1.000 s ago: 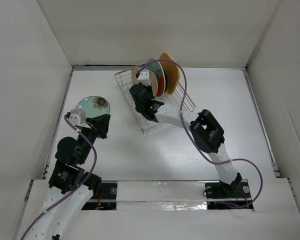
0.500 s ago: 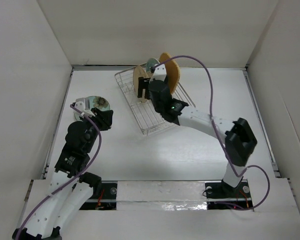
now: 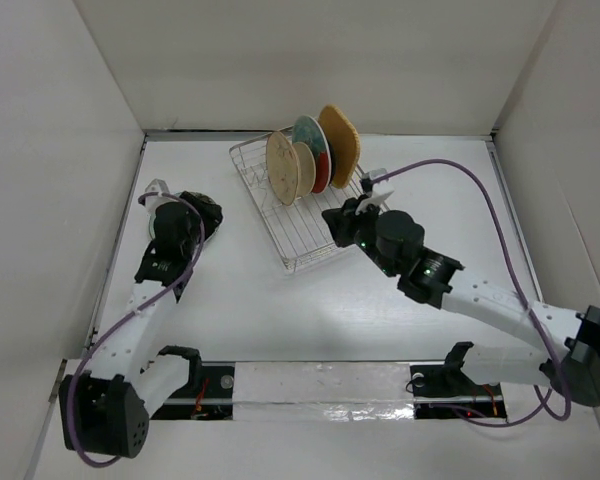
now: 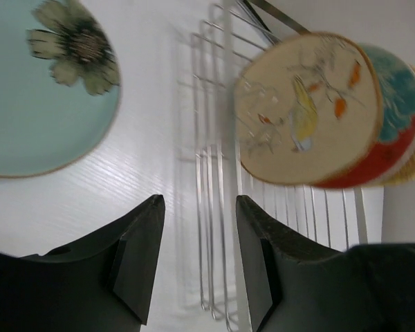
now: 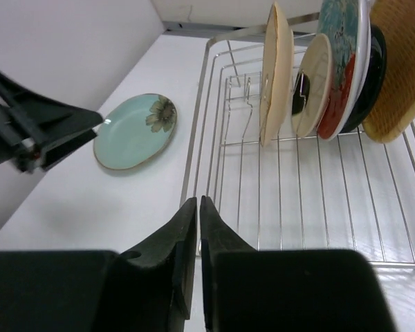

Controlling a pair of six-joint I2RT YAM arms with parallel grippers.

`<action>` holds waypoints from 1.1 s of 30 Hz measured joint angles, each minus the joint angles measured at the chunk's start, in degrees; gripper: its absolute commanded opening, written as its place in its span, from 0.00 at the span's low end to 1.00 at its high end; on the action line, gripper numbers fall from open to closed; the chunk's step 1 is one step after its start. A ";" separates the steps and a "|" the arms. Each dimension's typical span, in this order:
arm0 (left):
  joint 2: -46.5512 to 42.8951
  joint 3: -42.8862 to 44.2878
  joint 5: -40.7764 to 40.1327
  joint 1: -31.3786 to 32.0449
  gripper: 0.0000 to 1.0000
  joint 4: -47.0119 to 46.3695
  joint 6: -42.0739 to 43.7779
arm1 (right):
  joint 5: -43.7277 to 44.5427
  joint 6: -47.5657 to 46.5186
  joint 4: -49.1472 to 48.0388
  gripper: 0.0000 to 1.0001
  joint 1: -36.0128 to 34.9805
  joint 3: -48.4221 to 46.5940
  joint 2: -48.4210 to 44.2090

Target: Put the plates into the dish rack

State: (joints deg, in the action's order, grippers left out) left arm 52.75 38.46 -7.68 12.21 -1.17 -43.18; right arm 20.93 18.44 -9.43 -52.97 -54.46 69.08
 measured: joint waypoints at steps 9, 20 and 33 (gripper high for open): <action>14.05 -0.50 5.18 -23.08 0.46 -4.20 -3.23 | -2.10 -0.46 1.42 0.30 0.55 10.38 -16.96; 27.76 -0.66 9.73 -31.47 0.45 -5.46 -3.82 | -7.39 0.11 3.04 0.36 5.66 13.53 -18.38; 32.59 -2.16 10.10 -31.43 0.41 -8.20 -6.67 | -10.99 1.33 3.02 0.36 7.91 14.01 -18.45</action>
State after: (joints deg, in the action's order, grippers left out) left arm 85.34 36.29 2.42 -19.22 -9.37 -49.84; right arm 9.93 19.77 -6.42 -45.06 -40.45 50.63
